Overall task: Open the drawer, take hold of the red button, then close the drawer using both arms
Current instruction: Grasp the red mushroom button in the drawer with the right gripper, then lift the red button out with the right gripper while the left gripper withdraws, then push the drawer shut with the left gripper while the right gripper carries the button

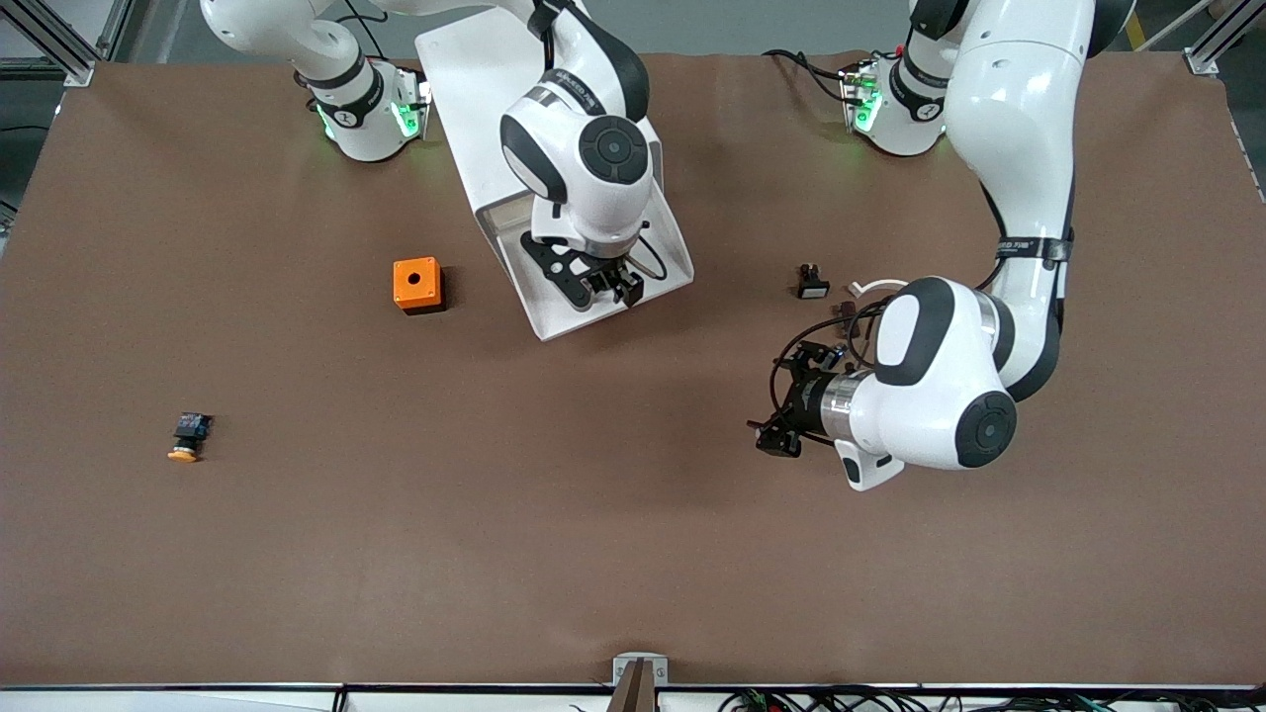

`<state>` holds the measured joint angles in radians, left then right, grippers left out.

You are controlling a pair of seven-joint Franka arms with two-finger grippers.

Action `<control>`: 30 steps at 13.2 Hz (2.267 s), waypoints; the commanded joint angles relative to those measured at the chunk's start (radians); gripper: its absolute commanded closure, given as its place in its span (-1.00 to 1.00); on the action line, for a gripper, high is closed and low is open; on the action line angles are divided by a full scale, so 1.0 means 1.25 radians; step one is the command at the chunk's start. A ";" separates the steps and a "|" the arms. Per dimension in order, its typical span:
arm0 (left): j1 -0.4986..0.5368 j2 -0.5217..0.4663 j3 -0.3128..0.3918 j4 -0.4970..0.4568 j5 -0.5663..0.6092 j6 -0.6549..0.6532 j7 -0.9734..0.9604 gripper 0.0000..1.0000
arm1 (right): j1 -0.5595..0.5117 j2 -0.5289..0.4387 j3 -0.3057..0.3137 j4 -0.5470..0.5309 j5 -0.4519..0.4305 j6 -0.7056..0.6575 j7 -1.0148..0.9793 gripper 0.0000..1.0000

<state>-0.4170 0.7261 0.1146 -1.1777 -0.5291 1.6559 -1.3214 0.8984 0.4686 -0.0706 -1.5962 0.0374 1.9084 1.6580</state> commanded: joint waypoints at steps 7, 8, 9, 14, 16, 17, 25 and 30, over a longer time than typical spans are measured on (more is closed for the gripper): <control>-0.047 -0.056 -0.008 -0.026 0.177 0.024 0.193 -1.00 | -0.002 0.014 -0.004 0.003 0.008 0.011 -0.071 0.66; -0.049 -0.056 -0.009 -0.026 0.178 0.028 0.199 -1.00 | -0.005 0.014 -0.004 0.007 0.008 0.009 -0.076 0.67; -0.052 -0.057 -0.011 -0.029 0.185 0.032 0.207 -1.00 | -0.007 0.013 -0.005 0.013 0.008 0.007 -0.076 0.67; -0.085 -0.097 -0.018 -0.109 0.216 0.076 0.257 -1.00 | -0.133 0.006 -0.006 0.216 0.029 -0.260 -0.180 0.67; -0.082 -0.133 -0.044 -0.189 0.216 0.152 0.324 -1.00 | -0.225 -0.022 -0.006 0.235 0.041 -0.310 -0.366 0.67; -0.087 -0.140 -0.057 -0.225 0.216 0.204 0.338 -1.00 | -0.261 -0.041 -0.010 0.234 0.035 -0.317 -0.481 0.67; -0.245 -0.116 -0.090 -0.301 0.325 0.311 0.304 -1.00 | -0.569 -0.017 -0.011 0.205 -0.047 -0.283 -1.130 0.68; -0.281 -0.123 -0.120 -0.302 0.325 0.307 0.225 -1.00 | -0.667 -0.015 -0.011 0.031 -0.048 -0.037 -1.299 0.68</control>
<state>-0.7665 0.6022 -0.0117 -1.5299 -0.1417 2.0386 -1.0092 0.0927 0.4737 -0.1050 -1.4671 -0.0080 1.7715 0.0700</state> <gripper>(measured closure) 0.000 0.555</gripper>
